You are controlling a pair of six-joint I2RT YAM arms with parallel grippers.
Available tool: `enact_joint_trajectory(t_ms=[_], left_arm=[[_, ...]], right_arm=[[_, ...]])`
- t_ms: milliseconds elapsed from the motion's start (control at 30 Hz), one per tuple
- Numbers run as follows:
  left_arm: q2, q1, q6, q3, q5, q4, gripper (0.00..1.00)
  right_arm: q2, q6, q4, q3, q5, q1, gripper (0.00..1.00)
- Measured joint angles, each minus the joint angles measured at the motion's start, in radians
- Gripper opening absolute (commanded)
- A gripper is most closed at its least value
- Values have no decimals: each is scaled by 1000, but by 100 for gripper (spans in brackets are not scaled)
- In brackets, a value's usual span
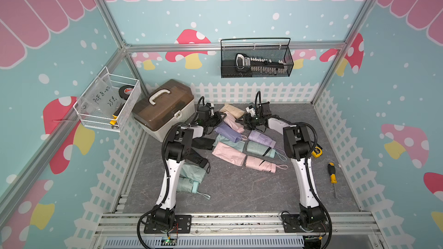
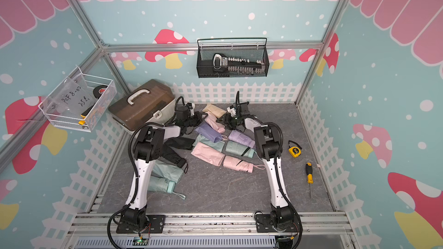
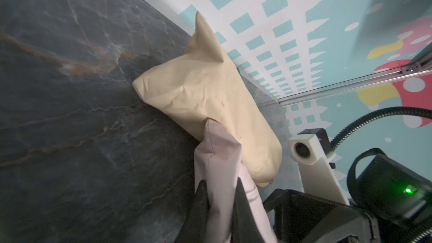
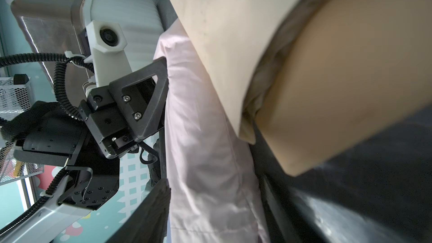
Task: Take umbrellas out of sleeves
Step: Pick up the umbrella from the center of the board.
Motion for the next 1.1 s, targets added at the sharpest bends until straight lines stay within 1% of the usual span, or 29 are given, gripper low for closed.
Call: enact_joint_trajectory(t_ms=[200, 367, 567, 633, 733, 900, 967, 1033, 1100], left_arm=[[23, -1, -42, 3, 14, 58, 0], [27, -2, -121, -18, 14, 168, 0], [27, -2, -229, -29, 10, 318, 0], [26, -2, -241, -34, 7, 343, 0], [21, -1, -241, -56, 2, 350, 0], [19, 3, -265, -101, -5, 375, 0], [19, 4, -280, -103, -5, 380, 0], [19, 4, -287, -103, -6, 388, 0], [19, 4, -288, -103, -9, 388, 0]], right_arm=[[4, -11, -7, 5, 0, 1, 60], [1, -52, -38, 11, 19, -2, 61], [-66, -152, -169, 5, 138, -15, 62], [-101, -178, -194, -9, 167, -21, 66], [-125, -206, -207, -13, 177, -27, 73], [-125, -299, -271, -9, 184, -11, 78], [-125, -352, -318, 4, 224, 10, 80], [-125, -404, -370, 28, 274, 41, 86], [-125, -447, -408, 58, 325, 75, 87]])
